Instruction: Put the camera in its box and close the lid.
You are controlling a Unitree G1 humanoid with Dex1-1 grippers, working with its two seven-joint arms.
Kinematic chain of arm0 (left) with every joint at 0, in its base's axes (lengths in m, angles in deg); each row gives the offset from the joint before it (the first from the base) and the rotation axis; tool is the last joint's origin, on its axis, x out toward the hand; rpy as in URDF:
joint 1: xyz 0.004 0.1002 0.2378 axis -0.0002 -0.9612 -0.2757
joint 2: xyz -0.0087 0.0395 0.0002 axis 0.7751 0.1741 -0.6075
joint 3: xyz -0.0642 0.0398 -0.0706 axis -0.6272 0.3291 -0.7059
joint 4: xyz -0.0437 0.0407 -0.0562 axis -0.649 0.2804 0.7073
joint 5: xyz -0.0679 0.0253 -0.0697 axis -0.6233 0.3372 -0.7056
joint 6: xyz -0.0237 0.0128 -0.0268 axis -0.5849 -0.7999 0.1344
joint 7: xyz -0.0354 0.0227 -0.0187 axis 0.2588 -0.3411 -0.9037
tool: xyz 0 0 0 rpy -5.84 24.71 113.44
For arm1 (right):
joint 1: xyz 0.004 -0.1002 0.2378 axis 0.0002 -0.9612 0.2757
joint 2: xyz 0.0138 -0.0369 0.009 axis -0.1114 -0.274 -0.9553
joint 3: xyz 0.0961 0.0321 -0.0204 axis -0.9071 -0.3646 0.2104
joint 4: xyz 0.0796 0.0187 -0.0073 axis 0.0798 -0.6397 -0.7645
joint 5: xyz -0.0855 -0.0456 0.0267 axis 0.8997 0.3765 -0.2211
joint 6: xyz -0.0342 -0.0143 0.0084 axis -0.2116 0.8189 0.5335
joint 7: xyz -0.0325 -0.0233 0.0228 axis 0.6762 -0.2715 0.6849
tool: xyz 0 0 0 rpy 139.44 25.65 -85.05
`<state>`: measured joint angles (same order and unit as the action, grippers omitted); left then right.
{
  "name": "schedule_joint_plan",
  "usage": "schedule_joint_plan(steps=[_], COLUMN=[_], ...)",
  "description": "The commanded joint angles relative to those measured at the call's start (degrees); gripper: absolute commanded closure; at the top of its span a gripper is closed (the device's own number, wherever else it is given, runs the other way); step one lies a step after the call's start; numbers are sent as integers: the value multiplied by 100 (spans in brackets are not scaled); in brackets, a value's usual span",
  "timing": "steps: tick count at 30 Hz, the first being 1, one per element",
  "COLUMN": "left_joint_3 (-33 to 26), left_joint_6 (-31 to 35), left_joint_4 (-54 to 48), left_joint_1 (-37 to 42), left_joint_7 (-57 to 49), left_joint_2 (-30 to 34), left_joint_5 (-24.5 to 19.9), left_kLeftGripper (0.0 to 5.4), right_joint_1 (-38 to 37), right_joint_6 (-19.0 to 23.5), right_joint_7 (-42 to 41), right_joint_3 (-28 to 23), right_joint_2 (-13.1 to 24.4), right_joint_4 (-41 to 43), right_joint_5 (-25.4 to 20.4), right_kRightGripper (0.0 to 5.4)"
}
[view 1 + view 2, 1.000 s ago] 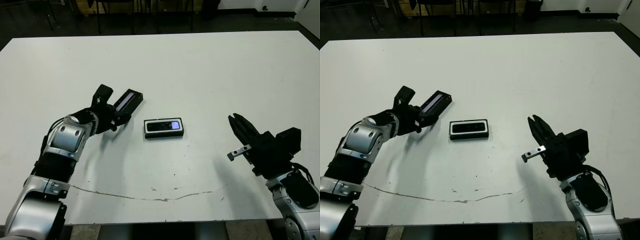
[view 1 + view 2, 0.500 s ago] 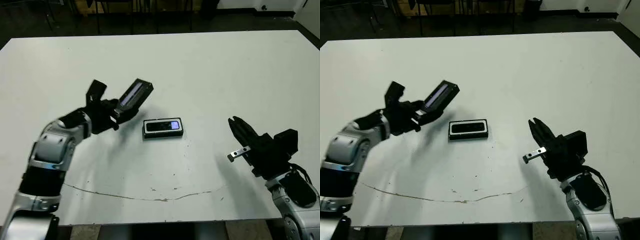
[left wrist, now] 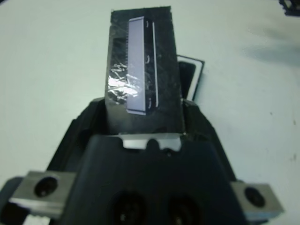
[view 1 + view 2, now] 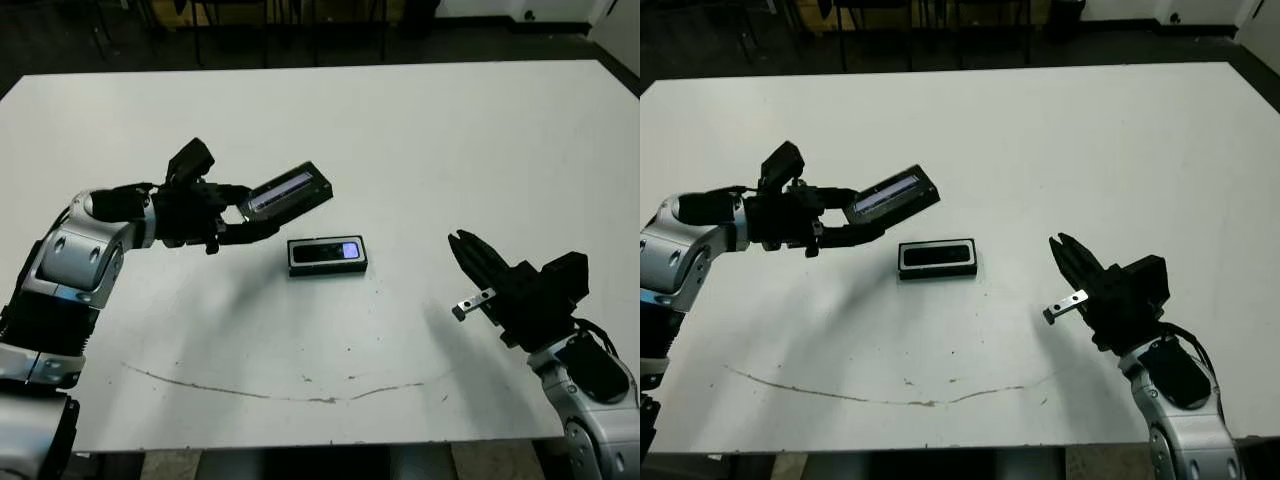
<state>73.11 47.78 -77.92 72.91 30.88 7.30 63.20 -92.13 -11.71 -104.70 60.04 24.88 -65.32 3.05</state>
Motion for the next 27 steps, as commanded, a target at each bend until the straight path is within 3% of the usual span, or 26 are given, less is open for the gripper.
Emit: schedule_joint_plan(steps=[1, 3, 12, 27], left_joint_3=[152, 195, 202, 224], left_joint_6=[30, 16, -45, -779], left_joint_4=[159, 220, 746, 2367], left_joint_1=[86, 111, 168, 664], left_joint_7=[114, 157, 305, 656], left_joint_2=[93, 62, -171, -714], left_joint_5=[130, 169, 101, 254], left_kLeftGripper=[269, 269, 269, 269], right_joint_1=[-7, -45, -72, -47], right_joint_6=[-101, 62, -70, 39], right_joint_7=[-87, 23, -11, 38], right_joint_3=[-56, -58, -72, -153], right_joint_2=[83, 65, 71, 142], right_joint_4=[-167, -63, -159, -249], right_joint_5=[-33, -26, -76, -57], right_kRightGripper=[540, 540, 540, 540])
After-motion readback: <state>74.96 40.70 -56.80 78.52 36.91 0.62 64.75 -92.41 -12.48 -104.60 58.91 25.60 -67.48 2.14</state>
